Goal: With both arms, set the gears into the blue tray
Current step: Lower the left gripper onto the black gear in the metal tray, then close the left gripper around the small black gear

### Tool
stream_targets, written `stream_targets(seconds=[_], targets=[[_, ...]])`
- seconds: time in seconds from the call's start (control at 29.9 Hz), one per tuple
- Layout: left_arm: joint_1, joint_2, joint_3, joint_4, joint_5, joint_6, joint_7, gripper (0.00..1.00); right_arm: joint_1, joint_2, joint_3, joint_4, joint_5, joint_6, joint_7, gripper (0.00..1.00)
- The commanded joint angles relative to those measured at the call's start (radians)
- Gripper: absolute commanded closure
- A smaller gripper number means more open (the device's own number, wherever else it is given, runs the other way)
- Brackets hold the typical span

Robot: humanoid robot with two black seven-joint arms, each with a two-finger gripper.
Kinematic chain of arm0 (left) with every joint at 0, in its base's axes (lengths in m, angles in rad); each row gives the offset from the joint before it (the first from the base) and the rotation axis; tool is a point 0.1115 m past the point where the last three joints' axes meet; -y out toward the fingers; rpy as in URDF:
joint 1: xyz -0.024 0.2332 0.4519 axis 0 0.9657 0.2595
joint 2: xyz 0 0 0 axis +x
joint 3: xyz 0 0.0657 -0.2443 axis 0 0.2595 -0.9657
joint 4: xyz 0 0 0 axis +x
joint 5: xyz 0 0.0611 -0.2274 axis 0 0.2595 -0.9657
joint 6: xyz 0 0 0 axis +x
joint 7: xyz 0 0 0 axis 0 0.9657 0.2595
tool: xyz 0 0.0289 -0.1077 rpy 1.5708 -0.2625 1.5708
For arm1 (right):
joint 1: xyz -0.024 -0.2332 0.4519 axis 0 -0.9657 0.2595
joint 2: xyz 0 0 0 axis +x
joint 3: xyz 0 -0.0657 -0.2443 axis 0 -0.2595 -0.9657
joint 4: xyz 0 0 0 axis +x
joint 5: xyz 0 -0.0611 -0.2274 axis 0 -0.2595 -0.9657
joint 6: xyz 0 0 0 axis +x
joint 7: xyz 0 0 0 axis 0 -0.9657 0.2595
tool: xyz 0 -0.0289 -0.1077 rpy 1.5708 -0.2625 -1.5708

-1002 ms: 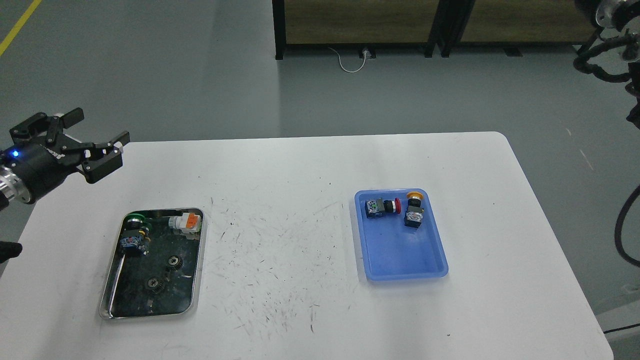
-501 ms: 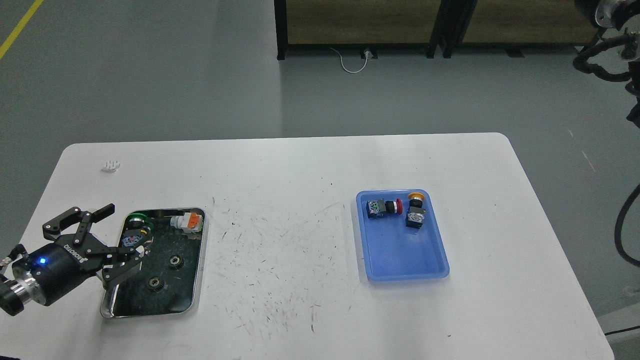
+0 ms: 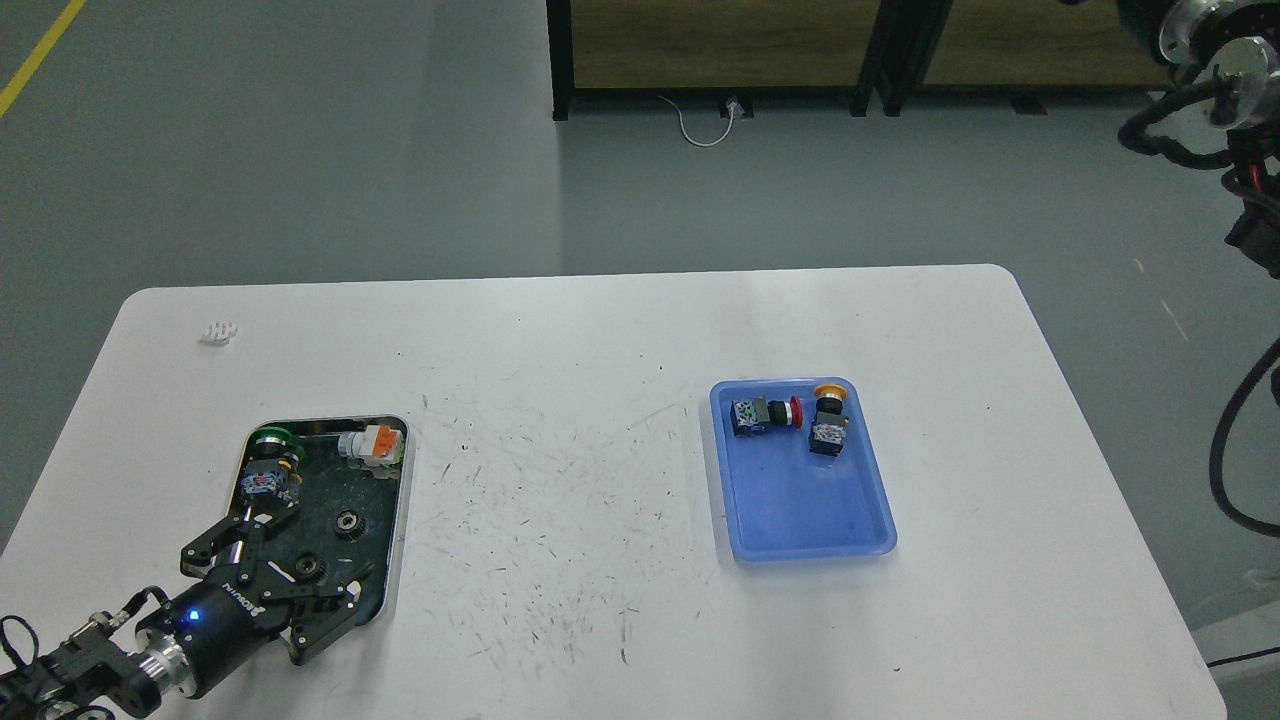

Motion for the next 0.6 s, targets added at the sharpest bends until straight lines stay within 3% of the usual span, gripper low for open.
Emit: stream_targets(seconds=[0.0,0.57], targets=[[0.0,-0.027,0.021,0.064,-0.003,0.0,0.0,0.02,0.001,0.001,0.0,-0.001,-0.002,-0.005,-0.001,0.01],[-0.041,-0.026,0.061,0.104,-0.164,-0.092,0.04,0.02,0.005,0.017,0.0,-0.001,-0.005,-0.018,-0.001,0.01]])
